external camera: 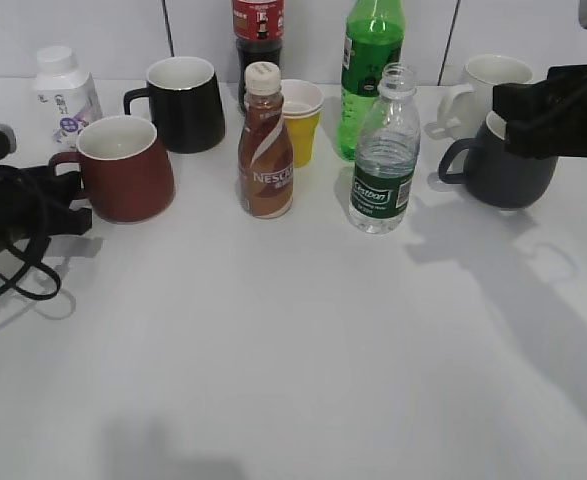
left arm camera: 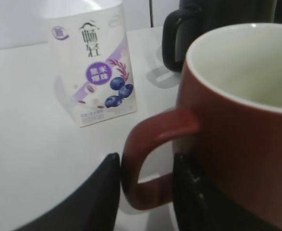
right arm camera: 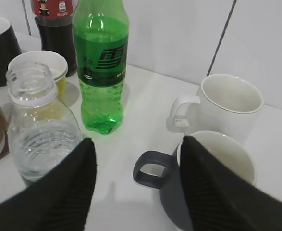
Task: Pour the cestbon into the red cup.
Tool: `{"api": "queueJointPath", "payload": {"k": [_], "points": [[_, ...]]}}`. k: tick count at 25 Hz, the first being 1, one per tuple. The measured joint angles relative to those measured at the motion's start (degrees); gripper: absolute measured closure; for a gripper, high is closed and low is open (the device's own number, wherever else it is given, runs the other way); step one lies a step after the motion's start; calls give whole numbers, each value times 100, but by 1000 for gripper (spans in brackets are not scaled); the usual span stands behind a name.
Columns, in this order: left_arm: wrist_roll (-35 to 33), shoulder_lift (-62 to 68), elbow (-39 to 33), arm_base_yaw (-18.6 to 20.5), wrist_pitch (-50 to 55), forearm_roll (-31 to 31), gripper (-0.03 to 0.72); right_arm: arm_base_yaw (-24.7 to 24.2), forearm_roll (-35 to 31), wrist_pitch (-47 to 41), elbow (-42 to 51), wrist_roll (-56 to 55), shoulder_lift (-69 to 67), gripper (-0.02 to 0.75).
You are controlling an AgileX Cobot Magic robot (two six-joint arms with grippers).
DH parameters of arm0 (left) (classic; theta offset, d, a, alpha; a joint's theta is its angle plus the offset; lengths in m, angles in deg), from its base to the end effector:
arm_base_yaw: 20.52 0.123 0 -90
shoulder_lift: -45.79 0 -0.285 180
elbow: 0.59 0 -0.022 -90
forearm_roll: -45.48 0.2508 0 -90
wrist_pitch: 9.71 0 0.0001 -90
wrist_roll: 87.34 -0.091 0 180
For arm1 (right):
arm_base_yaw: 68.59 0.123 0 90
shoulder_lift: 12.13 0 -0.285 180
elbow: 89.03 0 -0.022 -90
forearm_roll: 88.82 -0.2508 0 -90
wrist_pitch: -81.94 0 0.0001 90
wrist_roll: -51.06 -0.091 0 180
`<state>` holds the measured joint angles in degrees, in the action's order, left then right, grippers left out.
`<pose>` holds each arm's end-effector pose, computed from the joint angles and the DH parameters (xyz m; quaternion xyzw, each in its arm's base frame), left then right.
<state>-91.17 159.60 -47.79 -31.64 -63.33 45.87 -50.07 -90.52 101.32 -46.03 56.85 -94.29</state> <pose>0.2985 -0.0592 0.1265 0.1081 0.7986 -0.0387 0.5908 0.2529 0.0838 0.2540 -0.1541 0.7825 0.0714 0.5991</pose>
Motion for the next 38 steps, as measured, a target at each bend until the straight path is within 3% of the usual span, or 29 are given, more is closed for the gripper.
{"api": "queueJointPath", "payload": {"k": [17,21,25,28,30,34,38], "points": [[0,384,609,112,223,141,423,0,1,2,0,-2,0,317],[0,511,797,112,228,147,505,0,6,2,0,-2,0,317],[-15,615,937,129,229,147,637,0,8,-16,0,-39,0,317],[-26,613,955,129,223,153,638,0,34,-88,0,-379,0,317],[-33,613,955,129,223,157,638,0,369,-202,0,-789,0,305],[-65,490,955,129,316,163,643,67,1711,-469,0,-2169,0,279],[-88,134,955,129,407,184,644,274,2860,-126,84,-2902,-37,223]]}}
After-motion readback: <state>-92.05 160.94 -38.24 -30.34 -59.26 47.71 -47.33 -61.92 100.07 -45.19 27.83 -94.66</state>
